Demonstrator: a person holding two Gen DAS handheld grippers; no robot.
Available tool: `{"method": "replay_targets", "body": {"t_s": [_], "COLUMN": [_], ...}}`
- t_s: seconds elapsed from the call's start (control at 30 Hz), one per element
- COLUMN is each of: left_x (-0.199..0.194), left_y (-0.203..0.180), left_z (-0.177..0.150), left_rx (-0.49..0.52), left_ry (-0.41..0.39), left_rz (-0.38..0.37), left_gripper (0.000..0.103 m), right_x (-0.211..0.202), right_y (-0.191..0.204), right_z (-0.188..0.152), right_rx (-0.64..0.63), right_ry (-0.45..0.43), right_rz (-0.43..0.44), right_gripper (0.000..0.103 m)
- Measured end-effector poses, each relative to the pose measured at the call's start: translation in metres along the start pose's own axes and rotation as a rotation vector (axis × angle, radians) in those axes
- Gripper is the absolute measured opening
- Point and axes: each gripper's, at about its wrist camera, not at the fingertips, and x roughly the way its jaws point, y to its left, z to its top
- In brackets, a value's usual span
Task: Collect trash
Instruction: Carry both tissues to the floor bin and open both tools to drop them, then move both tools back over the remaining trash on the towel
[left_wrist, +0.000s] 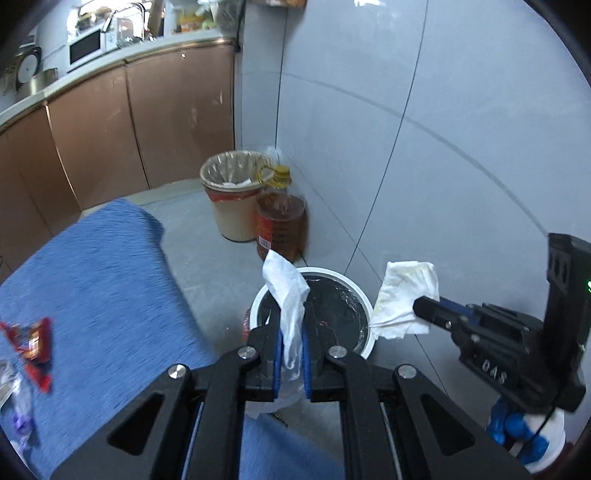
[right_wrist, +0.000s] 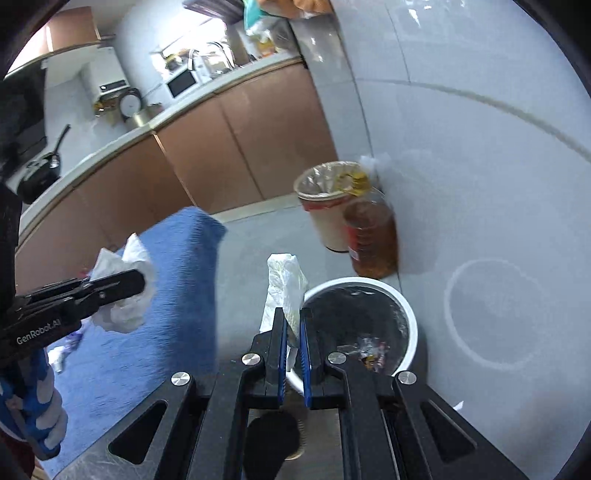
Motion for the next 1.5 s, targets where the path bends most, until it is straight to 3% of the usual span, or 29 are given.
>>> {"method": "replay_targets", "body": {"t_s": [0.2, 0.43, 0.57, 0.63, 0.73, 0.93, 1.07, 1.43, 1.5], "left_x": [0.063, 0.107, 0.121, 0.123, 0.124, 0.106, 0.085, -0.012, -0.030], "left_y": [-0.004, -0.001, 0.002, 0.003, 0.003, 0.003, 0.006, 0.027, 0.032], "left_z": [0.019, 0.026, 0.025, 0.025, 0.025, 0.024, 0.026, 0.015, 0.010], "left_rx": [-0.050, -0.102, -0.136, -0.150, -0.155, -0.151, -0.153, -0.175, -0.176], "left_ry": [0.073, 0.122, 0.141, 0.140, 0.139, 0.109, 0.071, -0.050, -0.062], "left_rz": [-0.028, -0.059, -0.078, -0.086, -0.087, -0.088, -0.070, -0.027, -0.011], "left_gripper": [0.009, 0.013, 0.028, 0.040, 0.042, 0.042, 0.042, 0.042, 0.046], "right_x": [0.035, 0.070, 0.088, 0.095, 0.100, 0.094, 0.082, 0.023, 0.008], "right_y": [-0.024, -0.047, -0.059, -0.063, -0.066, -0.066, -0.057, -0.004, 0.011], "right_z": [0.005, 0.005, 0.003, 0.000, -0.003, -0.008, -0.003, 0.016, 0.020], "right_rx": [0.032, 0.072, 0.082, 0.081, 0.083, 0.100, 0.096, 0.045, 0.025], "right_ry": [0.035, 0.081, 0.112, 0.131, 0.145, 0.145, 0.117, 0.003, -0.023], "right_rz": [-0.051, -0.084, -0.104, -0.115, -0.123, -0.128, -0.125, -0.087, -0.075], "right_gripper": [0.008, 0.009, 0.009, 0.016, 0.023, 0.024, 0.030, 0.041, 0.041]}}
